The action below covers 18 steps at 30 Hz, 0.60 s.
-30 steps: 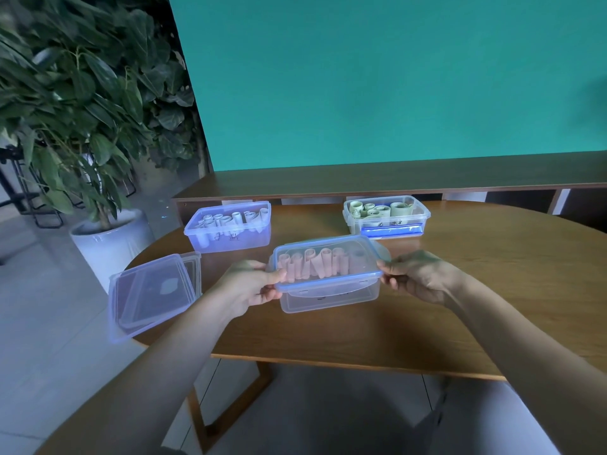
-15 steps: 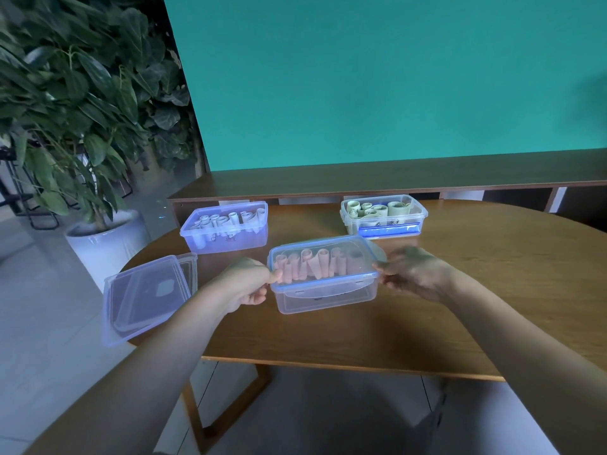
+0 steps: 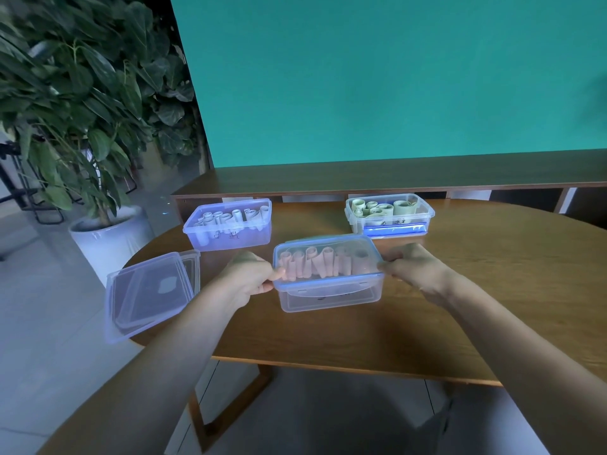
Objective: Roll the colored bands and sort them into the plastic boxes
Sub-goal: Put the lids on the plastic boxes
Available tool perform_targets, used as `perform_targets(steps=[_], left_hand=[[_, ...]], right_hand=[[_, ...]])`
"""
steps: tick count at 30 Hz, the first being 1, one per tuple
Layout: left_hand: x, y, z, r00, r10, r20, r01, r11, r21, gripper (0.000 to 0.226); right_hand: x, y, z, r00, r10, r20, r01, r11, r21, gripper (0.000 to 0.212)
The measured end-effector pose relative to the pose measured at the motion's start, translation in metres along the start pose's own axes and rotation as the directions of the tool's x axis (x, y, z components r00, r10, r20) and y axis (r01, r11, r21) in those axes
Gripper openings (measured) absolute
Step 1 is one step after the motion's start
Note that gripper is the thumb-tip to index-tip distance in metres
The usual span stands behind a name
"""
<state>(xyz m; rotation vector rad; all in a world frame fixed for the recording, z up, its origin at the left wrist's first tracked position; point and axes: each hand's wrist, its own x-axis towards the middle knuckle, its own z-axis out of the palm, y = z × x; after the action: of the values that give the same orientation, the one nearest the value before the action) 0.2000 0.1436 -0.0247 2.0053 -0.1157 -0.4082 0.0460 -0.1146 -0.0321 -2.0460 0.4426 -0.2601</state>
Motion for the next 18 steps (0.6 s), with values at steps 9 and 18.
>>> perform_targets(steps=[9, 18], left_hand=[[0.0, 0.0, -0.005, 0.999, 0.049, -0.001, -0.048, 0.995, 0.092, 0.015], [-0.041, 0.006, 0.007, 0.853, 0.521, 0.016, -0.429, 0.685, 0.589, 0.051]], right_hand=[[0.005, -0.008, -0.025, 0.986, 0.064, 0.155, -0.057, 0.997, -0.05, 0.016], [0.046, -0.054, 0.002, 0.986, -0.164, 0.01, 0.13, 0.738, -0.662, 0.035]])
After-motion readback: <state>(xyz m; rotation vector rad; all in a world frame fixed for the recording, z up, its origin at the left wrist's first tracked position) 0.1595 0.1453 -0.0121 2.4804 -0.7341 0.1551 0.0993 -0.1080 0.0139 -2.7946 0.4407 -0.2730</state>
